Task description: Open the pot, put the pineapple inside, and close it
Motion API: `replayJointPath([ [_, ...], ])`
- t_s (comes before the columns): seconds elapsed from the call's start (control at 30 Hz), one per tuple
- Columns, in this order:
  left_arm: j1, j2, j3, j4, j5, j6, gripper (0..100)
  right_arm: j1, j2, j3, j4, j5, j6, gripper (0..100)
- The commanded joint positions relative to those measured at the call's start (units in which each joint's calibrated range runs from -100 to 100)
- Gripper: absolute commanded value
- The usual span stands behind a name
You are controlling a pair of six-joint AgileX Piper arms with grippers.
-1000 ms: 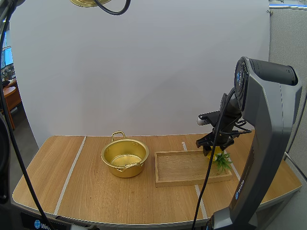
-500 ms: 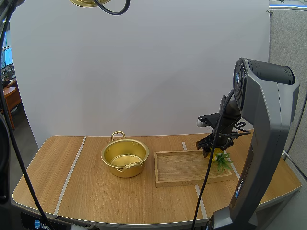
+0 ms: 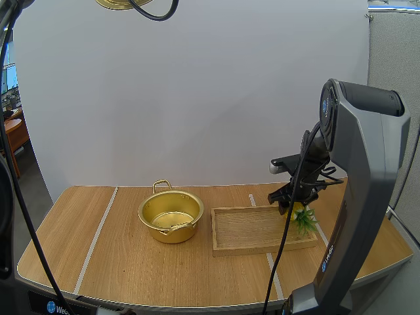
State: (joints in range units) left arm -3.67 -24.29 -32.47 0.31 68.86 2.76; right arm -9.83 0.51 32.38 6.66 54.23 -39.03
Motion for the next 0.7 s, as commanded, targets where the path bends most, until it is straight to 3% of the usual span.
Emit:
replayJointPath([
  [0.0,-0.17,0.0,-0.5,0.7,-2.0,-0.4,0,1.2,-5.0,-0.2,0.4,2.3,-0.5,0],
  [0.2,-0.17,0.0,-0.5,0.7,-2.0,-0.4,0,6.4,-14.3,-0.2,1.7,9.3,0.0,0],
  [0.37,-0.17,0.0,-0.5,0.7,-2.0,-0.4,0,12.8,-19.6,-0.2,2.9,13.8,2.3,0],
  [0.67,-0.17,0.0,-0.5,0.7,-2.0,-0.4,0,25.2,-20.6,-0.2,2.9,14.0,6.8,0],
])
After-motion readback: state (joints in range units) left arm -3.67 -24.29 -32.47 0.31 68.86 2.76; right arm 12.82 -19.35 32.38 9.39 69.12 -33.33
